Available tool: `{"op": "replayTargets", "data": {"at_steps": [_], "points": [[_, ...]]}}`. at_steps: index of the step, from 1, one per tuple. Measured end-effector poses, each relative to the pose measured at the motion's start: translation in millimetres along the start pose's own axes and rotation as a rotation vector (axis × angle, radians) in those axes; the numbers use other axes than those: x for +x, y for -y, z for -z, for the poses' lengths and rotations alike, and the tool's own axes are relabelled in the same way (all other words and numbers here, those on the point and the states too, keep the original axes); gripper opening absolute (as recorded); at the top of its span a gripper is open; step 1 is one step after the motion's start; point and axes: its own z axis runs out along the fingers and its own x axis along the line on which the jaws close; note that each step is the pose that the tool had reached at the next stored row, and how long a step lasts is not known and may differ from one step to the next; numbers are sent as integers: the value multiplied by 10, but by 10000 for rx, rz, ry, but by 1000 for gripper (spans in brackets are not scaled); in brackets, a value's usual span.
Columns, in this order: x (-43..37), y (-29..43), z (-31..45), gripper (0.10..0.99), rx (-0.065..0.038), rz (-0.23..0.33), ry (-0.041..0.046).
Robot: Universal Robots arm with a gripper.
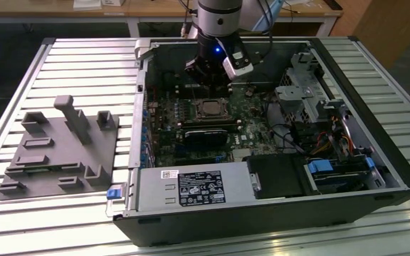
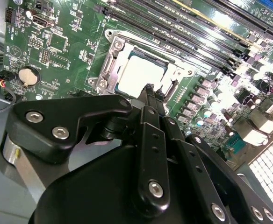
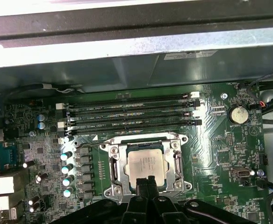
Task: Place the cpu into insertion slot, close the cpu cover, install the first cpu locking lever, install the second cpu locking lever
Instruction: 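Install the first cpu locking lever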
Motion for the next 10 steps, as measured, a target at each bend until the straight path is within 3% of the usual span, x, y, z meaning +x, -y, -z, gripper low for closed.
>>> {"op": "replayTargets", "data": {"at_steps": [10], "points": [[2, -3, 64, 106, -8, -1, 4]]}}
